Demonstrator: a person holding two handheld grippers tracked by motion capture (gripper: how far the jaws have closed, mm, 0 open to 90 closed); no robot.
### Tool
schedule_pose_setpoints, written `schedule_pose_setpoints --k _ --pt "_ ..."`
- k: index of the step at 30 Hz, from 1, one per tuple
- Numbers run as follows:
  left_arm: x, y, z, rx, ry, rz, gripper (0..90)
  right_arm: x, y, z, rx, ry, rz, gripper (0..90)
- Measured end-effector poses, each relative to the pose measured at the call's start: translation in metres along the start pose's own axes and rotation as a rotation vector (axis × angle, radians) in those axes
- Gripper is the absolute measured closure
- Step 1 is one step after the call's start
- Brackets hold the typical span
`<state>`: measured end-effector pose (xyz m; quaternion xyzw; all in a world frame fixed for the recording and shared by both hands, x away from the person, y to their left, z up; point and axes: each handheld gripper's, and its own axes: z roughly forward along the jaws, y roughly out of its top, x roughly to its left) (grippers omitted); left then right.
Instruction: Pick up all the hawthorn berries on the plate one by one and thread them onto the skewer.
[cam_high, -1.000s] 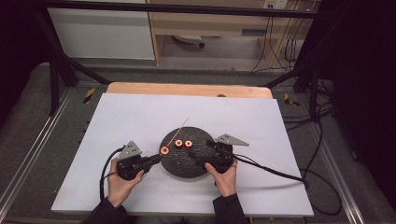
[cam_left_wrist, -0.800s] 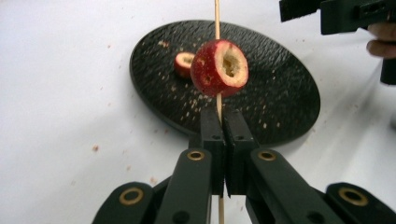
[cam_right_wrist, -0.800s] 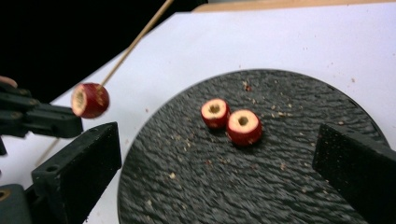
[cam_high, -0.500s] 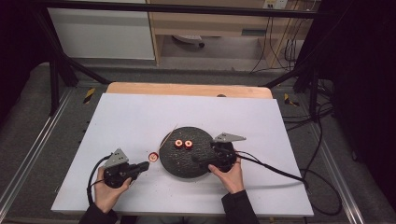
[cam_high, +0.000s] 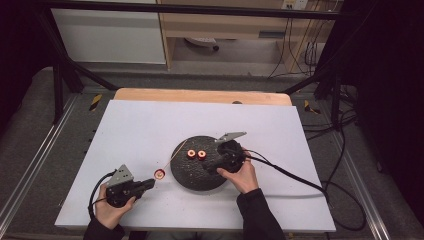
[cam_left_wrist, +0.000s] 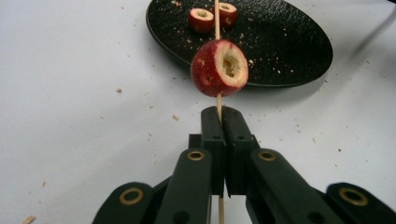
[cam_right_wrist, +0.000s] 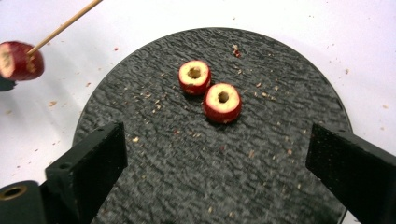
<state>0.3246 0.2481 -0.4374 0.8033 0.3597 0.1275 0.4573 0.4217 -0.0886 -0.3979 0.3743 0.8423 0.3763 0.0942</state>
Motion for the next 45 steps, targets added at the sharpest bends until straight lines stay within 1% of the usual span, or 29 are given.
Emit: schedule_pose_setpoints --k 2,6,9,12,15,17,19,20,23,26,31,37,45 --pt "0.0 -0.001 0.0 0.0 -0.001 0.002 88.2 -0.001 0.006 0.004 0.027 -0.005 -0.011 7.8" --pt "0.001 -0.001 0.001 0.007 -0.002 0.002 88.2 -0.001 0.019 0.014 0.09 -0.004 -0.053 9.9" --pt "0.001 -0.002 0.001 0.005 -0.001 -0.002 88.2 -0.001 0.026 0.022 0.13 -0.006 -0.068 10.8" --pt "0.002 -0.002 0.002 0.01 -0.001 -0.001 88.2 -0.002 0.031 0.032 0.16 -0.004 -0.083 13.6" --pt "0.002 -0.003 0.003 0.013 -0.002 0.001 88.2 -0.004 0.035 0.04 0.19 -0.001 -0.121 16.9" --pt "0.001 -0.003 0.003 0.015 -0.001 0.005 88.2 -0.005 0.038 0.044 0.209 0.001 -0.136 18.7" --pt "0.001 -0.003 0.003 0.016 -0.002 0.005 88.2 -0.007 0.04 0.047 0.231 0.011 -0.14 20.6" --pt "0.002 -0.003 0.003 0.017 -0.002 0.005 88.2 -0.007 0.041 0.049 0.237 0.013 -0.14 21.8" --pt "0.002 -0.003 0.004 0.018 -0.003 0.002 88.2 -0.009 0.044 0.052 0.25 0.023 -0.167 25.6" --pt "0.002 -0.003 0.004 0.021 -0.004 0.005 88.2 -0.01 0.045 0.056 0.264 0.047 -0.186 29.5" --pt "0.001 -0.003 0.005 0.024 -0.005 0.006 88.2 -0.012 0.046 0.062 0.286 0.056 -0.211 35.8" --pt "0.002 -0.003 0.006 0.025 -0.005 0.005 88.2 -0.014 0.046 0.066 0.301 0.068 -0.225 45.4" --pt "0.002 -0.003 0.006 0.026 -0.004 0.008 88.2 -0.016 0.045 0.069 0.322 0.083 -0.234 54.4"
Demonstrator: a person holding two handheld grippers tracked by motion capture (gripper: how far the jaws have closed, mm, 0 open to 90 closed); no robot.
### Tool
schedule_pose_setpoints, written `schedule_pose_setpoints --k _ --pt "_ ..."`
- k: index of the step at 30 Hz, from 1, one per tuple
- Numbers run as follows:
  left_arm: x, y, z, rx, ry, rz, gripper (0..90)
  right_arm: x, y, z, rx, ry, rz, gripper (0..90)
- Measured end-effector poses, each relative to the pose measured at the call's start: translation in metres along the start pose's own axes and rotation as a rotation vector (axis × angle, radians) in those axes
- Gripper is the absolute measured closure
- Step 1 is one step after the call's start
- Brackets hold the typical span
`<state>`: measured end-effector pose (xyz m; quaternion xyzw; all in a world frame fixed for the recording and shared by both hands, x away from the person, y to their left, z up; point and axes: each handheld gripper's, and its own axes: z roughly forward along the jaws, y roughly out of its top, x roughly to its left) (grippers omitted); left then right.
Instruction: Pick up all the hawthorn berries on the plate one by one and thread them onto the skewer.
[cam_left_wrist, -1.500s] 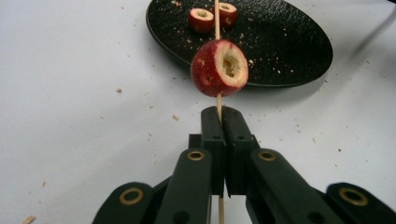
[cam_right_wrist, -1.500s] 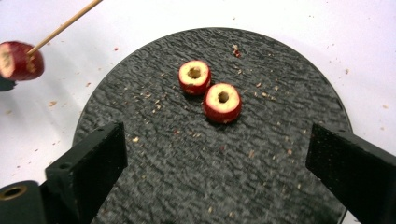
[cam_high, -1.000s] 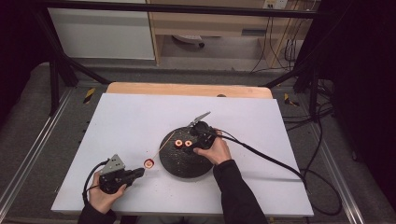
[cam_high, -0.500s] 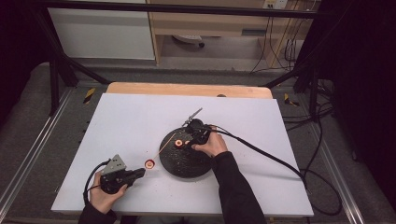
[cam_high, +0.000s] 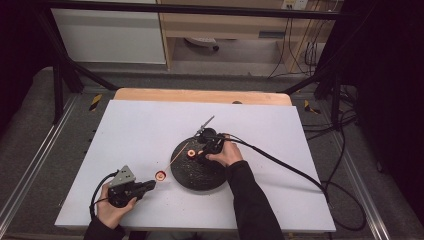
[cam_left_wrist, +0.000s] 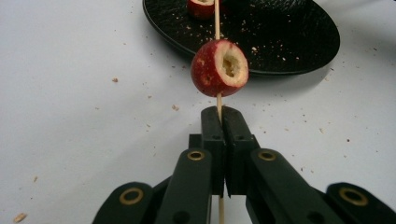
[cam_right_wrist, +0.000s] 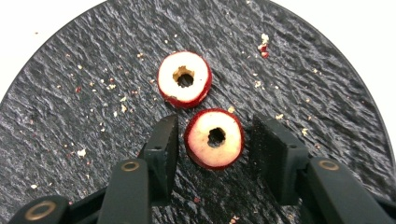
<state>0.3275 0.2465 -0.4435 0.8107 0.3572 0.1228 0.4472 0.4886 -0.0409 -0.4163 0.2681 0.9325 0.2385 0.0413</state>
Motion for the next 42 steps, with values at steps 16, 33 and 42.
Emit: schedule_pose_setpoints --k 16,33,42 --pt "0.0 0.0 0.0 0.0 0.0 0.001 88.2 0.001 0.0 -0.004 0.01 0.008 0.024 60.8" --pt "-0.002 0.0 0.0 -0.007 0.003 0.005 88.2 0.012 -0.003 -0.036 -0.137 0.0 0.186 61.1" --pt "-0.003 0.0 -0.001 -0.014 0.002 0.01 88.2 0.015 -0.018 -0.044 -0.22 0.005 0.262 61.2"
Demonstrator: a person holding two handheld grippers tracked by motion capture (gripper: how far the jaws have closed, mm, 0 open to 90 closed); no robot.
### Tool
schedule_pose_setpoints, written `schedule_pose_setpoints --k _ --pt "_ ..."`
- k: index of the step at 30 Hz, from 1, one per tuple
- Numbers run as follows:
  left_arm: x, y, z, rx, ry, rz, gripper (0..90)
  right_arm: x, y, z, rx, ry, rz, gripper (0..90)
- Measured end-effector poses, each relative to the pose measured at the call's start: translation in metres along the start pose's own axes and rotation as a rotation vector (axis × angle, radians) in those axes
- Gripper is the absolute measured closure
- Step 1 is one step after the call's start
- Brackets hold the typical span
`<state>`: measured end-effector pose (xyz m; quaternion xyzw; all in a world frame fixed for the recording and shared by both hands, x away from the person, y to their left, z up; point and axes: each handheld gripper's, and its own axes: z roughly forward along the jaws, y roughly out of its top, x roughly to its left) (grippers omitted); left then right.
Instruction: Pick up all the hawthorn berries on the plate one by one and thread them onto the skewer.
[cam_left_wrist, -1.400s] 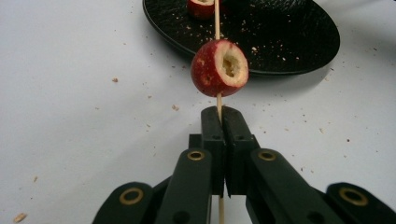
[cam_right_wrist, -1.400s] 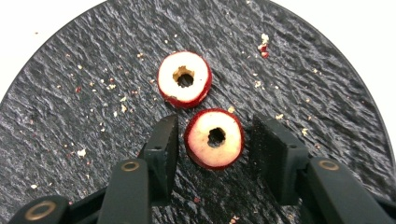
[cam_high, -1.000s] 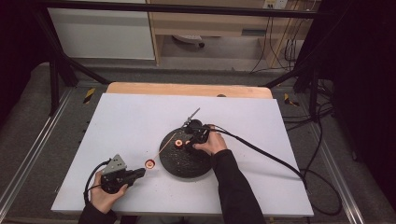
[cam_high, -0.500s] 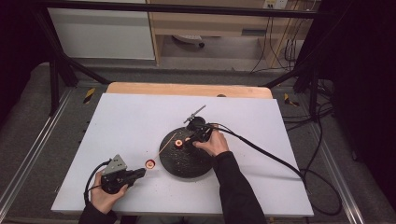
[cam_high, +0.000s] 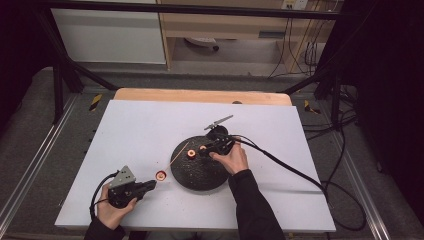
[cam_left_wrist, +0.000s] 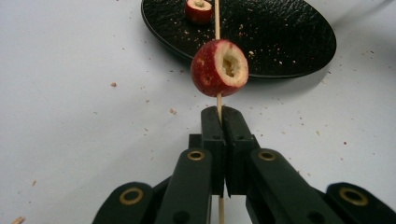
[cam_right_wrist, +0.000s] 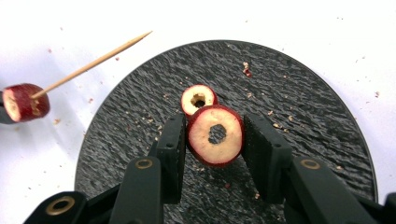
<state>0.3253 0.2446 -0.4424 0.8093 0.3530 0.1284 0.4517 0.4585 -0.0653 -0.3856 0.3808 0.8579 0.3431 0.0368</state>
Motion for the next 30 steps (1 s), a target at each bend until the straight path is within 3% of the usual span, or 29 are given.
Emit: schedule_pose_setpoints --k 20,30 --pt "-0.003 0.0 0.001 -0.004 0.0 0.002 88.2 0.007 -0.045 -0.012 -0.294 0.057 0.184 61.3" --pt "-0.006 0.0 0.002 -0.009 0.001 0.003 88.2 0.011 -0.066 -0.007 -0.431 0.1 0.289 61.3"
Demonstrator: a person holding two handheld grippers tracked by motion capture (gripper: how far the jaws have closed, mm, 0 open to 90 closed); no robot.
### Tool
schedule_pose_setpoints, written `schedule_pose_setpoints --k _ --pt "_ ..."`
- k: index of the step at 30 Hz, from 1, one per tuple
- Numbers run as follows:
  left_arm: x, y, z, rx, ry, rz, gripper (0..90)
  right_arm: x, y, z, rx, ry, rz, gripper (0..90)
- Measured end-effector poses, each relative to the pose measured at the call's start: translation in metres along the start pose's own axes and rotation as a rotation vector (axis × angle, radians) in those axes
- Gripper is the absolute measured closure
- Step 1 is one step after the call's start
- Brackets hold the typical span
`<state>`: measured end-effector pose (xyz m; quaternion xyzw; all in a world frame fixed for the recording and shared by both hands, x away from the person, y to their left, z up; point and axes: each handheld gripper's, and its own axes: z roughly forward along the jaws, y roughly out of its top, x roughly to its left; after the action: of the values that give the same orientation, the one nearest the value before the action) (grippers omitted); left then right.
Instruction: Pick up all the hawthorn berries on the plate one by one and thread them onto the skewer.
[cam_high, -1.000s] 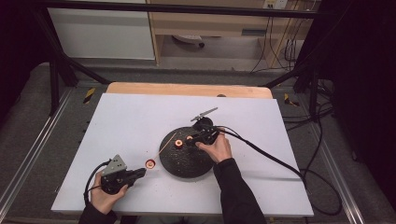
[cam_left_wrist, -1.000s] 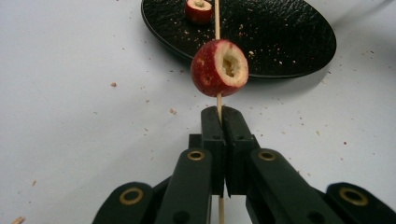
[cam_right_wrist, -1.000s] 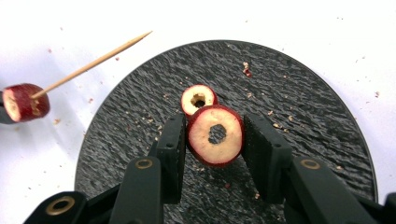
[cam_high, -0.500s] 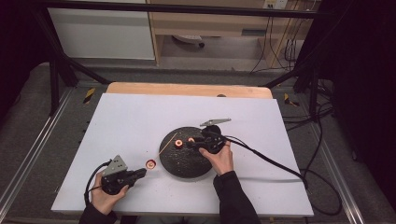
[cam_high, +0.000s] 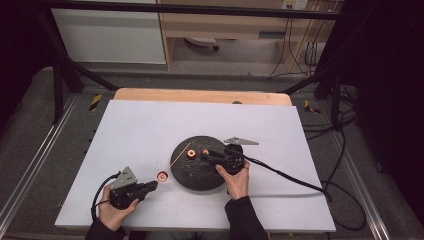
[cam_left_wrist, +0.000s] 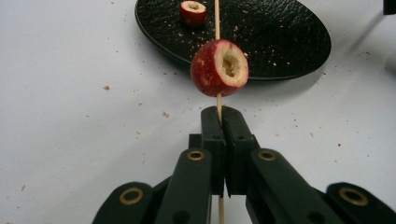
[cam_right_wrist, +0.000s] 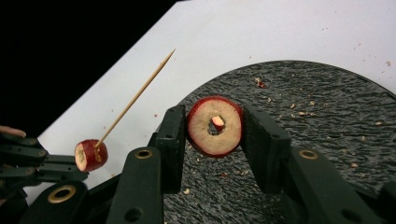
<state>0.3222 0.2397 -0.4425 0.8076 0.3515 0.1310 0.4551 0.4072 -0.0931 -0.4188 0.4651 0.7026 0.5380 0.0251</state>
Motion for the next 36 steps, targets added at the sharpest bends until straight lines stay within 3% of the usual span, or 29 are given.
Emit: schedule_pose_setpoints --k 10,16,36 --pt "-0.003 0.0 0.001 -0.003 -0.001 0.001 88.2 0.0 -0.015 -0.002 -0.126 0.006 0.084 61.3" --pt "-0.004 0.0 0.002 -0.004 0.001 -0.001 88.2 0.0 -0.021 -0.002 -0.171 0.008 0.12 61.4" --pt "-0.012 0.003 0.007 -0.033 0.007 -0.017 88.2 0.003 -0.015 -0.007 -0.323 0.008 0.17 61.5"
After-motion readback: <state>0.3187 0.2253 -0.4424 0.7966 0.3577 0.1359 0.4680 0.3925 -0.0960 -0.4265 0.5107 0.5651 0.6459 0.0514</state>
